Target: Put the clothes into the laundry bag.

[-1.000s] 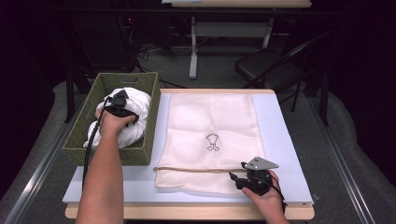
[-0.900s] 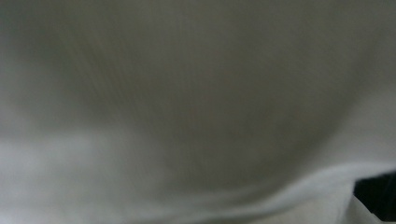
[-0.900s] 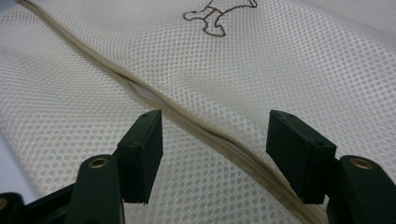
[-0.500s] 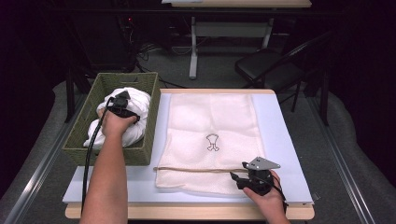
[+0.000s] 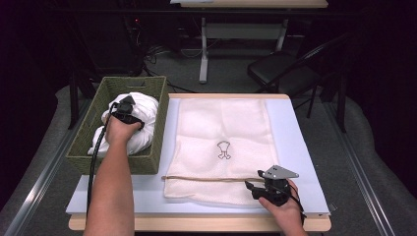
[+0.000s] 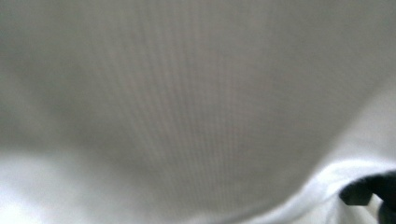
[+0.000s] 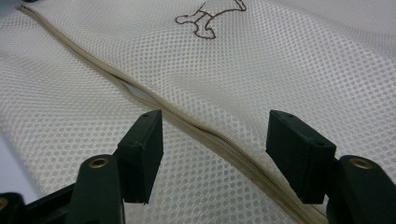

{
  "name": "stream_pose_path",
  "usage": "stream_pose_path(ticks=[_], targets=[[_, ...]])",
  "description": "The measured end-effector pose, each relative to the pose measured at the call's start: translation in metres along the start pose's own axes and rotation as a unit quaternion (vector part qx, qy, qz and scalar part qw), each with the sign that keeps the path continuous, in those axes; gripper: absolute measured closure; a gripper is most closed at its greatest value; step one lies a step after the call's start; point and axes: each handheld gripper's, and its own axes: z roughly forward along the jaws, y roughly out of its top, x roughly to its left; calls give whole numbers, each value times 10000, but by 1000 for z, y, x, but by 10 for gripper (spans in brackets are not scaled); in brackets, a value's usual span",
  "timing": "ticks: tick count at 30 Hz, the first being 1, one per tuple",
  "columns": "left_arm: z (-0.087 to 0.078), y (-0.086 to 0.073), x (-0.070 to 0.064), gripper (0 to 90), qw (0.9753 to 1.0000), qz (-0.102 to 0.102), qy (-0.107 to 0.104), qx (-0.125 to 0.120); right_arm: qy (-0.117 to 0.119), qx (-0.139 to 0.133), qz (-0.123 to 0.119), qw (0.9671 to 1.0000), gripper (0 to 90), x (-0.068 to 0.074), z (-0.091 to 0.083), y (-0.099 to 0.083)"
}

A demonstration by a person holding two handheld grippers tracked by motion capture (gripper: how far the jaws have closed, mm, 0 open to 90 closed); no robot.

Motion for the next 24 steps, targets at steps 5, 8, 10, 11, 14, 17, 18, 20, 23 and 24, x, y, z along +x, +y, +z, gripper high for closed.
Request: stream_pose_path(ticks=[5, 8, 10, 11, 14, 17, 18, 20, 23, 24], targets=[[-2, 0, 0, 178, 10000, 38, -14, -26, 3, 0, 27, 10000, 365, -2, -1, -1], [-6, -1, -1, 276, 9999, 89, -15, -72, 16, -12, 29, 10000, 365, -2, 0, 0], [-10, -2, 0, 333, 9999, 82, -48, -119, 45, -3, 39, 10000, 365, 0, 2, 0], [-11, -3, 0, 333, 9998, 85, -30, -175, 45, -3, 39, 10000, 365, 0, 2, 0], [-15, -8, 3, 410, 9995, 76, -94, -307, 95, 5, -6, 10000, 366, 3, 5, 2], [-22, -12, 10, 436, 9986, -92, -278, -449, 131, 21, -42, 9999, 366, 4, 6, 2], [-25, -14, 13, 444, 9981, -93, -357, -499, 144, 19, -63, 9999, 366, 5, 6, 2], [-31, -18, 20, 459, 9968, -286, -512, -550, 179, 12, -90, 9998, 368, 6, 6, 3], [-40, -23, 29, 464, 9935, -656, -691, -623, 222, -63, -58, 9997, 369, 5, 4, 3], [-43, -25, 31, 465, 9928, -710, -733, -635, 250, -92, -42, 9996, 369, 5, 2, 4]])
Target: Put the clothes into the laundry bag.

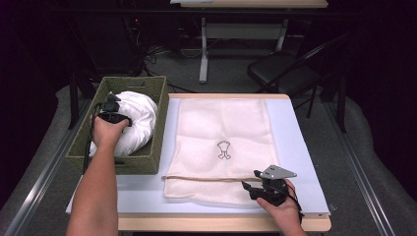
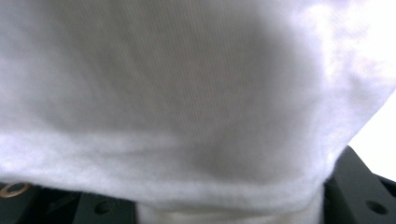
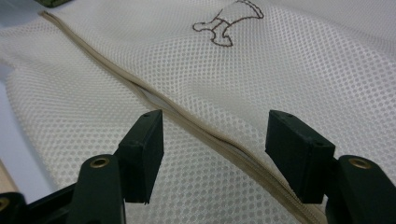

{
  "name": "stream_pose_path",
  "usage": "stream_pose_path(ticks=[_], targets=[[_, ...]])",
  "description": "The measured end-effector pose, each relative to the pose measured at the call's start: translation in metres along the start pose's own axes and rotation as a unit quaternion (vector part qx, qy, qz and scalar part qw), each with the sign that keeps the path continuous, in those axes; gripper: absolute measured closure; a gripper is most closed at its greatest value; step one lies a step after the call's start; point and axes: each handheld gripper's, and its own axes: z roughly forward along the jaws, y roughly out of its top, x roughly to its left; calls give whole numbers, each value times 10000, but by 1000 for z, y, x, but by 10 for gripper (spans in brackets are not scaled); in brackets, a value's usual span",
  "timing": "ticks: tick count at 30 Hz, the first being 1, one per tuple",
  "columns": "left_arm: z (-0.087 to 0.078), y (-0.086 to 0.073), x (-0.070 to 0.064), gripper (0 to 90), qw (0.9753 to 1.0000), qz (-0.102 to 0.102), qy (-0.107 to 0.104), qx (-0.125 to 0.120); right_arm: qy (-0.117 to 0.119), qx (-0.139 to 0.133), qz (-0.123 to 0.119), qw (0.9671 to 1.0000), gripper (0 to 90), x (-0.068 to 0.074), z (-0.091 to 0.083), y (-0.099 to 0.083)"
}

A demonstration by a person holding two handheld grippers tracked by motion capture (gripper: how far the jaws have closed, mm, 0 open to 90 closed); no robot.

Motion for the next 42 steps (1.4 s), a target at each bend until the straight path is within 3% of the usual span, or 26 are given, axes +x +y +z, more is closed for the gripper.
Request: stream_pose_path(ticks=[12, 14, 15, 22, 27, 33, 34, 42], targets=[[-54, 2, -4, 469, 9984, 132, -146, -532, 211, -344, 118, 9991, 369, -6, -10, 3], [-75, 7, -8, 468, 9972, 269, -95, -685, 186, -327, 115, 9992, 369, -6, -8, 3], [-75, 7, -8, 468, 9972, 269, -95, -685, 186, -327, 115, 9992, 369, -6, -8, 3], [-126, 17, -14, 467, 9926, 437, -144, -1121, 101, -287, -63, 9995, 371, 0, -6, 5], [-145, 23, -16, 466, 9916, 443, -157, -1209, 128, -254, -113, 9995, 372, 3, -4, 6], [-159, 27, -18, 464, 9913, 449, -202, -1224, 189, -216, -203, 9994, 421, 6, -3, 8], [-160, 27, -18, 463, 9915, 469, -199, -1194, 154, -185, -318, 9992, 433, 5, -3, 9], [-163, 28, -23, 461, 9918, 520, -244, -1144, 118, -79, -515, 9986, 436, 5, -1, 11]])
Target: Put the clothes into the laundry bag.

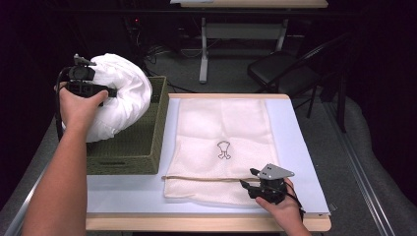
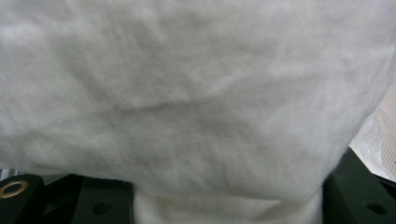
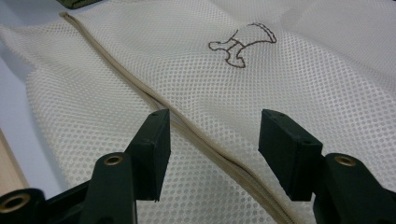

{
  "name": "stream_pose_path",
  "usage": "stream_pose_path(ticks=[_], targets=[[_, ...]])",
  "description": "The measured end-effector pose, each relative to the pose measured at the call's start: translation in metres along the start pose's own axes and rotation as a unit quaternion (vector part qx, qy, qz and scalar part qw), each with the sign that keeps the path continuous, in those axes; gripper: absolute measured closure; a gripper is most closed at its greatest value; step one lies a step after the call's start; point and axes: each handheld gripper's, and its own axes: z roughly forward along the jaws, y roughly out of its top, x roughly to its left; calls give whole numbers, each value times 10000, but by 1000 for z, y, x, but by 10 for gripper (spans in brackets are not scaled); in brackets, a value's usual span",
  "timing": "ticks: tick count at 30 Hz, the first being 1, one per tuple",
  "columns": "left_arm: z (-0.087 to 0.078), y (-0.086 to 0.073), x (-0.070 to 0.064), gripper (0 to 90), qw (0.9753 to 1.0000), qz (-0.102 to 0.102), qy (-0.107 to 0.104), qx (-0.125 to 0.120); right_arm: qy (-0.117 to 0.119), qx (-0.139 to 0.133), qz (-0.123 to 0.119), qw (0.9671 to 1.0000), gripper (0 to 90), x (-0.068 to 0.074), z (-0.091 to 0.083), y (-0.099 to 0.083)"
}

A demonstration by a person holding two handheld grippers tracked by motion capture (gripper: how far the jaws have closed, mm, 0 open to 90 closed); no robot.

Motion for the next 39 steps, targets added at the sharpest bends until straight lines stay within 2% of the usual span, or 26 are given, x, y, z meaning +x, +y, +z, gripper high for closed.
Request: stream_pose_path(ticks=[3, 4, 8, 11, 17, 18, 19, 20, 25, 28, 29, 30, 32, 33, 34, 39], targets=[[-2, 3, -1, 461, 10000, 72, -31, 49, 10, 8, -86, 10000, 439, -2, 2, 0], [-3, 4, -2, 460, 10000, 58, -41, 63, -28, 32, -183, 9998, 445, -4, 3, 1], [-9, 8, -5, 459, 9996, 167, -126, 175, -25, 99, -214, 9997, 461, -8, 3, 3], [-15, 8, -8, 458, 9991, 274, -251, 185, 230, 187, -194, 9994, 528, -11, 2, 6], [-31, 6, -13, 457, 9974, 503, -493, 171, 405, 339, -255, 9983, 624, -18, 2, 15], [-34, 5, -13, 457, 9968, 540, -559, 168, 558, 388, -258, 9974, 657, -21, 3, 19], [-37, 4, -13, 457, 9966, 523, -617, 139, 558, 388, -258, 9974, 657, -21, 3, 19], [-41, 2, -13, 457, 9961, 509, -722, 76, 660, 443, -256, 9965, 676, -25, 7, 25], [-44, -4, -13, 457, 9949, 565, -828, 81, 738, 547, -392, 9950, 704, -28, 21, 35], [-46, -9, -16, 456, 9947, 627, -813, 75, 859, 688, -472, 9928, 720, -25, 40, 42], [-46, -11, -16, 456, 9946, 628, -820, 70, 859, 688, -472, 9928, 720, -25, 40, 42], [-47, -13, -16, 456, 9946, 606, -845, 56, 956, 744, -506, 9913, 725, -20, 47, 45], [-48, -16, -16, 455, 9938, 638, -911, 29, 1003, 768, -540, 9905, 726, -17, 50, 45], [-49, -18, -17, 455, 9939, 598, -929, 3, 1087, 806, -602, 9890, 727, -9, 55, 46], [-51, -21, -18, 454, 9930, 648, -984, -11, 1132, 810, -609, 9884, 726, -6, 58, 47], [-55, -26, -20, 453, 9916, 694, -1090, -44, 1250, 810, -653, 9867, 729, 5, 67, 48]])
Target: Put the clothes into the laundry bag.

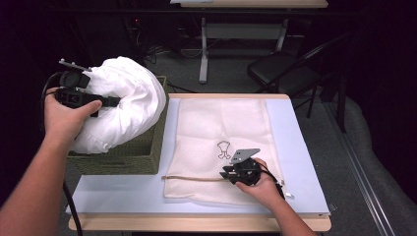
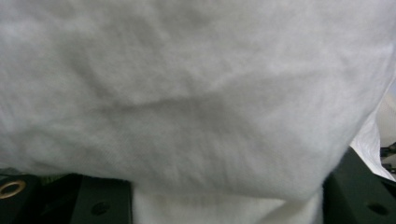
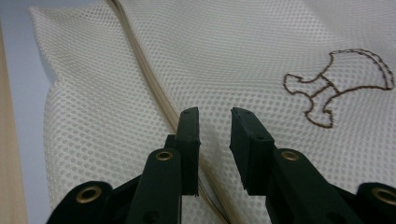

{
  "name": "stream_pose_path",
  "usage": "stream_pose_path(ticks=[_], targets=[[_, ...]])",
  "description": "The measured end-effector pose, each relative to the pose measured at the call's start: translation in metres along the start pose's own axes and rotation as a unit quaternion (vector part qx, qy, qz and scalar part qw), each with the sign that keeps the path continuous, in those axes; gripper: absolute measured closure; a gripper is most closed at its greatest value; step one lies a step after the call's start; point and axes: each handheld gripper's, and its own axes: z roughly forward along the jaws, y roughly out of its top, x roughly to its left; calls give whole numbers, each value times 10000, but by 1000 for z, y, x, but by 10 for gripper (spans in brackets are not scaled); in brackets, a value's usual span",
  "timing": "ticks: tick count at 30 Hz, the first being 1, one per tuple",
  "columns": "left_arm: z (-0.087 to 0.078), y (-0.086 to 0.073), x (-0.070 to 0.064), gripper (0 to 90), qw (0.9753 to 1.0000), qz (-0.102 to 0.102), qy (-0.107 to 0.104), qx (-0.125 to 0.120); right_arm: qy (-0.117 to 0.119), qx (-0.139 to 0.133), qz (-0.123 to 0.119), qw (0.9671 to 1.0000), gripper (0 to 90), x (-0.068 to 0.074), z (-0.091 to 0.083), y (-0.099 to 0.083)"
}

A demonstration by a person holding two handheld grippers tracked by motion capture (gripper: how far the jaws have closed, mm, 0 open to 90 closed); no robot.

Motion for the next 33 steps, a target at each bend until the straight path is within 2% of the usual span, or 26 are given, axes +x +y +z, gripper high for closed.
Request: stream_pose_path(ticks=[5, 9, 12, 13, 17, 23, 33], targets=[[-4, -7, -4, 452, 9999, 85, -67, -41, 24, 103, -194, 9998, 716, 9, 7, -2], [-5, -12, -6, 453, 9999, 83, -90, -41, -39, 166, -161, 9997, 715, 9, 8, -6], [-6, -15, -6, 453, 9999, 104, -111, -33, -52, 248, -131, 9996, 749, 5, 9, -7], [-6, -16, -7, 452, 9999, 115, -119, -25, -72, 291, -143, 9994, 786, 4, 8, -9], [-4, -19, -6, 453, 9999, 65, -120, -12, -38, 269, -97, 9996, 841, 3, 8, -10], [-1, -20, -4, 453, 9999, 81, -128, 9, 37, 284, -15, 9996, 853, 1, 10, -12], [1, -21, -6, 452, 9998, 86, -201, 10, 40, 243, -16, 9997, 874, 2, 12, -16]])
